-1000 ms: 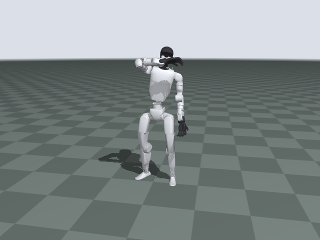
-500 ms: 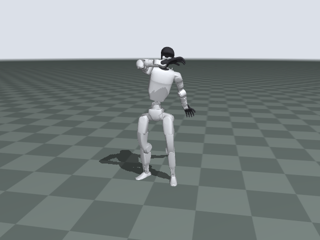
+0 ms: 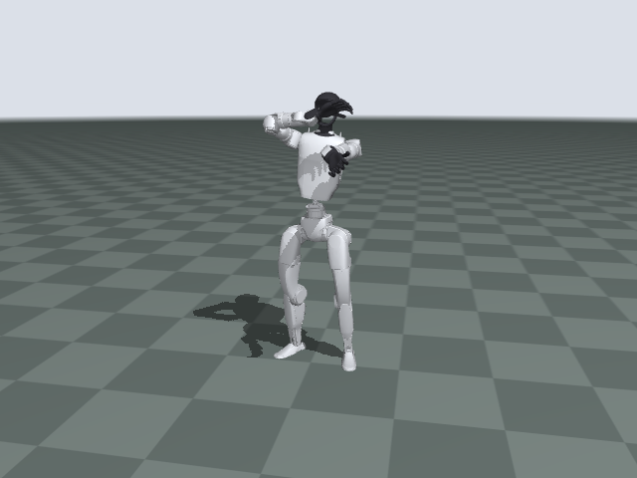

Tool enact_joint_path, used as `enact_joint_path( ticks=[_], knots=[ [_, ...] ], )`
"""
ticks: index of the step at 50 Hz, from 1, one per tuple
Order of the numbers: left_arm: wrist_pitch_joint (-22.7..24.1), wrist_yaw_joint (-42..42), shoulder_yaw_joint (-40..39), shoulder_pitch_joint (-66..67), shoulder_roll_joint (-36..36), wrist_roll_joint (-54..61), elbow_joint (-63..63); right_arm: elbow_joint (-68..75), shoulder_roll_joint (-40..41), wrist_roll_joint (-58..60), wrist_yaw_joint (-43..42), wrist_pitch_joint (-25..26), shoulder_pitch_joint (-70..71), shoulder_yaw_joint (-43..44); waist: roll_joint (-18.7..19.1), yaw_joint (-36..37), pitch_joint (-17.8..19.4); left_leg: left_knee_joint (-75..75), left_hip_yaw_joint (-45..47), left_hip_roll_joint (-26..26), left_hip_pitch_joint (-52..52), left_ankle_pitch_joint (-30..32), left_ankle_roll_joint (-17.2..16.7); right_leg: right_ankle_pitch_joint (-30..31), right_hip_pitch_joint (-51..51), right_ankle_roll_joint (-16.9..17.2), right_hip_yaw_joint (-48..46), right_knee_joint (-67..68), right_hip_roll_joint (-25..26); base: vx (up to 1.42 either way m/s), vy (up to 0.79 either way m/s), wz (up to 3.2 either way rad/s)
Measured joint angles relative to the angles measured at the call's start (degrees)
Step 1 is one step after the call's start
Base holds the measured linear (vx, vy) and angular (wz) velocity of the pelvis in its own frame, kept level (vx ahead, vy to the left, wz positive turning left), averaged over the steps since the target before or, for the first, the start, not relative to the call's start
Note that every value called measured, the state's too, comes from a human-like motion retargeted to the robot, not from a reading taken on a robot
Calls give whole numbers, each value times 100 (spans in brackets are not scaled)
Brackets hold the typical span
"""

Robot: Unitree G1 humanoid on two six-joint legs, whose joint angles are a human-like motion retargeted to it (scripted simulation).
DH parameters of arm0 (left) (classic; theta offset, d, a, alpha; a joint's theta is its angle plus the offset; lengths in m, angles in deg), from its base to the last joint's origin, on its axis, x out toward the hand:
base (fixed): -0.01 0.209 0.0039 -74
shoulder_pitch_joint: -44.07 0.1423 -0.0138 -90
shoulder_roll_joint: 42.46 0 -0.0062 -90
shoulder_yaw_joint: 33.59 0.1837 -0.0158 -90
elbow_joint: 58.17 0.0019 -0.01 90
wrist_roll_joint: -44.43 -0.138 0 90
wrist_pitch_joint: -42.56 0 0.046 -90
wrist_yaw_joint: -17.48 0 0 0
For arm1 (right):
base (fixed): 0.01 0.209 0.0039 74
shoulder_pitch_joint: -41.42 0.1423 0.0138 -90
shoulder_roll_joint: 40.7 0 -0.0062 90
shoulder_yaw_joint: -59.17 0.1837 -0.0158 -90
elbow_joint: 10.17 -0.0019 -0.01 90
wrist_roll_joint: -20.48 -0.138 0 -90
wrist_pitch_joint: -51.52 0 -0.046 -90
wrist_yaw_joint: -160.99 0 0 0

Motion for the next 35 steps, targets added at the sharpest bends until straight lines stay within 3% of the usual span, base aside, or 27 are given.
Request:
enact_joint_path(
  ticks=[5, 8, 15, 20, 24, 28, 35],
  knots=[
    [7, -563, 125, 128, -93, -43, -68, 88, -36, 68, 93, -32, -22, 45, 12, 44, -11, 23, -40, -14, -7, -17, -18, -22, 21, 17, -31, 12, -20, 0, 0, 4],
    [113, -1297, 44, 888, -160, 9, -373, 145, -58, 121, 281, -120, -99, 58, 36, 85, -3, 45, -121, -23, -19, -14, -42, -31, 68, 10, -97, 5, -28, -1, 1, 22],
    [147, -3716, -141, 3990, -107, 424, -1203, 148, -243, 257, 863, -424, -157, 65, -11, 276, 174, 88, -336, -50, -106, -20, -71, -73, 150, -70, -299, -34, -46, -1, 0, 26],
    [-137, -4388, -316, 6510, 413, 107, -767, -27, -477, 240, 901, -616, -145, 55, -136, 507, 397, 88, -448, -78, -188, 6, -49, -85, 153, -72, -407, -67, -63, 0, -1, 21],
    [-243, -4568, -995, 8261, 1141, -852, 65, -231, -836, 271, 871, -797, -113, 48, -256, 815, 646, 74, -513, -99, -239, 31, -32, -95, 150, -16, -482, -84, -74, 1, -1, 19],
    [-179, -4749, -2164, 9894, 1967, -1745, 489, -348, -1236, 361, 825, -967, -69, -2, -359, 1184, 911, 47, -563, -115, -270, 55, 10, -92, 149, 59, -547, -91, -82, 1, -1, 14],
    [-170, -4673, -4124, 11900, 2747, -1761, 824, -177, -1517, 396, 675, -1049, 75, -200, -454, 1595, 1193, 0, -543, -121, -268, 82, 146, -55, 119, 187, -543, -72, -91, 0, 0, 0]
  ],
)
